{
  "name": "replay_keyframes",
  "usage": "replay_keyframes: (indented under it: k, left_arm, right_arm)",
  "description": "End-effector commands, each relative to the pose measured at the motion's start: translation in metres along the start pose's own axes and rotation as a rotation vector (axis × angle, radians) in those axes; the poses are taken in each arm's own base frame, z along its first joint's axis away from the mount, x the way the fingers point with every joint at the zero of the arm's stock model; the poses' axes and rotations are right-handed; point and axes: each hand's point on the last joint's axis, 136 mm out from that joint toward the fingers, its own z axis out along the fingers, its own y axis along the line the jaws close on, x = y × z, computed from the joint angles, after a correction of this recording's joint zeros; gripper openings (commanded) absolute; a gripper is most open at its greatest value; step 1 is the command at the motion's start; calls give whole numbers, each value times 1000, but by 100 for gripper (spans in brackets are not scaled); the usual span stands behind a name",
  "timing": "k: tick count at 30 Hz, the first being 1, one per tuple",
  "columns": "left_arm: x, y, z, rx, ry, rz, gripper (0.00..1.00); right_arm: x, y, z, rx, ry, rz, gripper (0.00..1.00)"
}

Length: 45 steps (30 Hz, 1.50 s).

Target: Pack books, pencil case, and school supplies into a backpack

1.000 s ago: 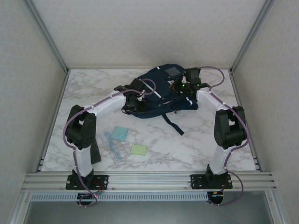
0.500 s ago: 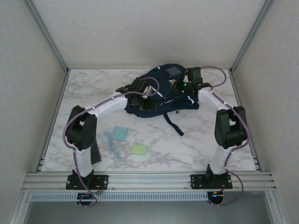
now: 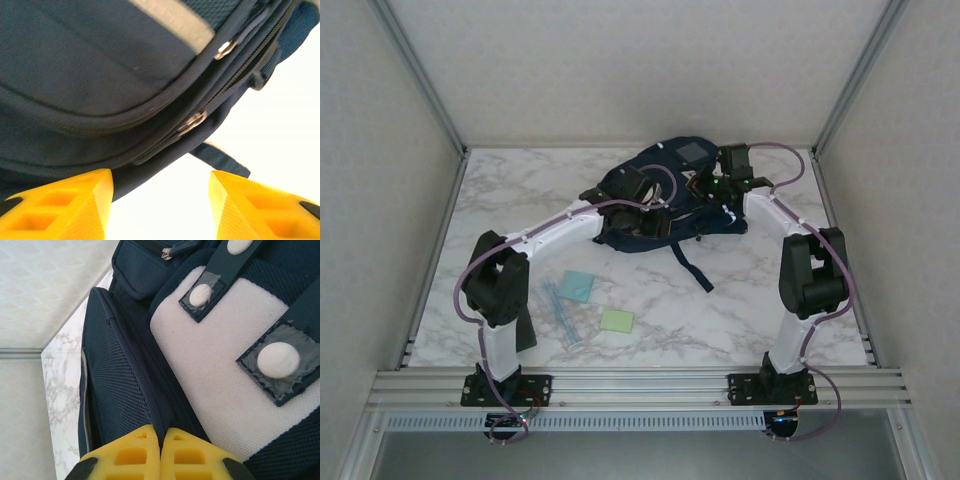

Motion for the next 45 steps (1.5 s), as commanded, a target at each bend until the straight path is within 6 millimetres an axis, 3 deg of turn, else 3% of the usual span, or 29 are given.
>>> replay_keyframes:
  k: [1, 7, 11, 15, 18, 23, 26, 31, 34, 41, 45]
  left_arm:
    - [-6, -11, 13, 39, -38, -38, 52]
    - [-16, -21, 33, 77, -57, -58, 51]
    - [-13, -10, 28, -10, -43, -44, 51]
    - [3, 15, 10, -171, -23, -22, 53]
    - [19, 21, 1, -198, 5, -60, 56]
    - [33, 23, 8, -170, 17, -134, 58]
    - [18, 15, 19, -126, -26, -125, 58]
    - [-34, -11, 25, -57, -163, -73, 58]
    - [-53, -22, 28, -32, -190, -43, 57]
    - [-50, -43, 21, 82, -185, -88, 37]
    - [-57, -62, 3, 165, -232, -91, 36]
  right_arm:
    - [-24, 37, -12, -97, -88, -15, 0]
    - [-22, 41, -10, -113, -87, -7, 0]
    - [-24, 42, -13, -104, -96, -19, 0]
    - [-27, 42, -16, -98, -107, -28, 0]
    - [-28, 43, -16, -97, -112, -28, 0]
    - [-32, 49, -18, -107, -121, -12, 0]
    - [-31, 54, -19, -132, -112, -2, 0]
    - [-24, 50, -16, -145, -100, 21, 0]
    - [-22, 49, -15, -160, -93, 36, 0]
    - [-22, 49, -11, -161, -88, 41, 0]
    - [-20, 43, -5, -151, -78, 53, 0]
